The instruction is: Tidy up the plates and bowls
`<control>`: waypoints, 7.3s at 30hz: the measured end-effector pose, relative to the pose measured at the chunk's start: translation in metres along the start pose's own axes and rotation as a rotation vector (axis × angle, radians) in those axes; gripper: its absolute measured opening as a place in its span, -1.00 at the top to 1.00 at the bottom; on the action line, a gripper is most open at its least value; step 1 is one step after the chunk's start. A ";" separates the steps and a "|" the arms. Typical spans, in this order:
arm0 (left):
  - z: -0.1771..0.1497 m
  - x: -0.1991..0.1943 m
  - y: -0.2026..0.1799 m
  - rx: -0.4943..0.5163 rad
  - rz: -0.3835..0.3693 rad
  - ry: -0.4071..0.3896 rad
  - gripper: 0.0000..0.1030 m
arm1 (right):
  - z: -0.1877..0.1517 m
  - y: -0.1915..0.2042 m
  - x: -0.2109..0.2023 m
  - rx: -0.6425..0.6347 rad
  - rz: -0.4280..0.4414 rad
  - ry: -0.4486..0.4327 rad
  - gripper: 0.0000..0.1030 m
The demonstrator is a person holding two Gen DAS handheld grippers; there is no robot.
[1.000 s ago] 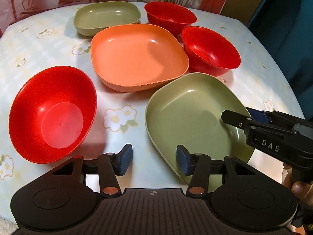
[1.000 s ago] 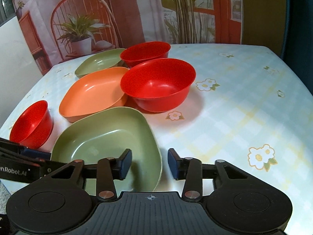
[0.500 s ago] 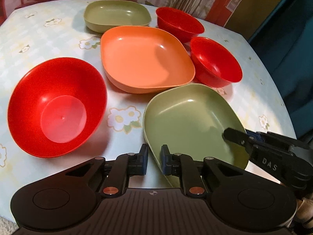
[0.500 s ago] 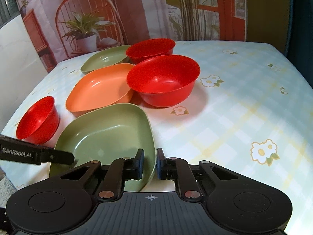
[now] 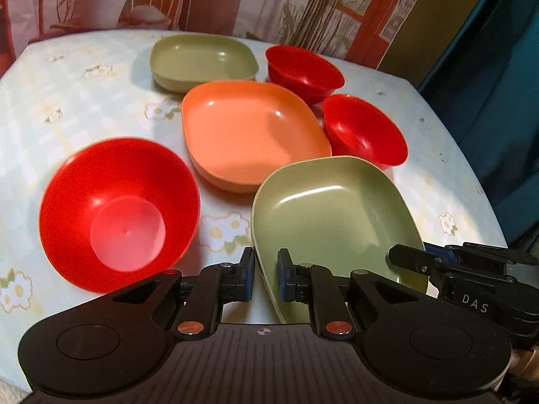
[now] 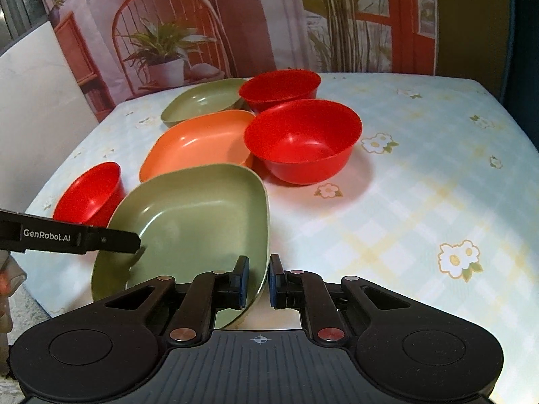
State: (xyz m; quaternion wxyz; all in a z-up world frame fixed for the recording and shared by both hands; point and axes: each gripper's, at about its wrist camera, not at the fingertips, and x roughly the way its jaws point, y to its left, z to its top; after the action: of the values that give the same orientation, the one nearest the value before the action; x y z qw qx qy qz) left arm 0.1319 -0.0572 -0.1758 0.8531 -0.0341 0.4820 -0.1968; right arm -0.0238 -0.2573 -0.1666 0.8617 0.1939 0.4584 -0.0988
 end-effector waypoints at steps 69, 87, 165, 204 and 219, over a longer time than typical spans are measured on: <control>0.110 0.062 0.057 0.127 0.078 0.019 0.70 | 0.100 0.039 0.091 -0.101 -0.057 -0.015 0.78; 0.109 0.057 0.055 0.161 0.111 -0.019 0.68 | 0.096 0.047 0.088 -0.155 -0.121 -0.057 0.78; 0.177 0.066 0.114 0.052 0.136 -0.159 -0.13 | 0.218 0.056 0.150 -0.243 -0.046 -0.100 0.37; 0.176 0.093 0.110 0.075 0.094 -0.068 0.62 | 0.224 0.050 0.192 -0.132 -0.028 0.013 0.72; 0.169 0.043 0.086 0.109 0.100 -0.130 0.62 | 0.227 0.057 0.138 -0.132 -0.004 -0.086 0.72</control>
State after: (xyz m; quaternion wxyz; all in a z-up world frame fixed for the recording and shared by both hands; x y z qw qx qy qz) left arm 0.3188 -0.0162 -0.1413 0.8920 0.0239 0.4152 -0.1771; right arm 0.2437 -0.3005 -0.1523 0.8912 0.1311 0.4270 -0.0782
